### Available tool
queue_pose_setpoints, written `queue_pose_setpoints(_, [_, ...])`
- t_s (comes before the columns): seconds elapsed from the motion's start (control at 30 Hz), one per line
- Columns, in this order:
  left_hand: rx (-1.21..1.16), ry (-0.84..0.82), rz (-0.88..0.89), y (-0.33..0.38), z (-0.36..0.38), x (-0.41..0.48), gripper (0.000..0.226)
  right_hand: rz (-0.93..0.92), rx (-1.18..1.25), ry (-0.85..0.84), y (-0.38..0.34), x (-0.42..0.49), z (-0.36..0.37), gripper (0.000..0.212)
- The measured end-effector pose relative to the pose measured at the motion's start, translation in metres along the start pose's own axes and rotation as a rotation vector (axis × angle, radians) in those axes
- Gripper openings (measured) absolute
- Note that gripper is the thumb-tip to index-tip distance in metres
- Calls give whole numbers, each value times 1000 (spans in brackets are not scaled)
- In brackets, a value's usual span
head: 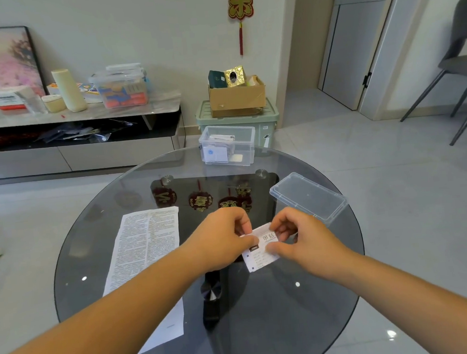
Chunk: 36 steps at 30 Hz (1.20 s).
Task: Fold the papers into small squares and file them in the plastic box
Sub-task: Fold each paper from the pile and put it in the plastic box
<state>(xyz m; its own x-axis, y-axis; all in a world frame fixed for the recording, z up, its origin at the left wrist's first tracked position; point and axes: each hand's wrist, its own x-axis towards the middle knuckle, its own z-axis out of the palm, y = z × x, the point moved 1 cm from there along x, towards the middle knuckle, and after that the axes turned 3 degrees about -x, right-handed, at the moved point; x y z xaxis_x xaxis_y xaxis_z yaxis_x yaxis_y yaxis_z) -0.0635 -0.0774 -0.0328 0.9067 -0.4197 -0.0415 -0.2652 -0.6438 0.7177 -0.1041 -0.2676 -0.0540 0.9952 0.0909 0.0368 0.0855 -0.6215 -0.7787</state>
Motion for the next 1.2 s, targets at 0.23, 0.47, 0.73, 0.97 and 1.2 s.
queue_pose_setpoints(0.23, [457,259,533,5,-11,-11,28,-165,-37,89,-13,-2,-12,21])
queue_pose_setpoints(0.47, [567,98,598,-12,6,-32,6,-373,-412,-53,2,-20,-5,11])
queue_pose_setpoints(0.73, [307,-11,153,-17,17,-32,21,-222,-354,-147,1,-19,2,4])
queue_pose_setpoints(0.97, [228,-42,-11,-13,17,-17,31,-91,-446,-218,-11,-6,3,9])
queue_pose_setpoints(1.2, [204,-76,-13,-7,13,-14,20,-15,-435,-278,-16,-1,-3,36])
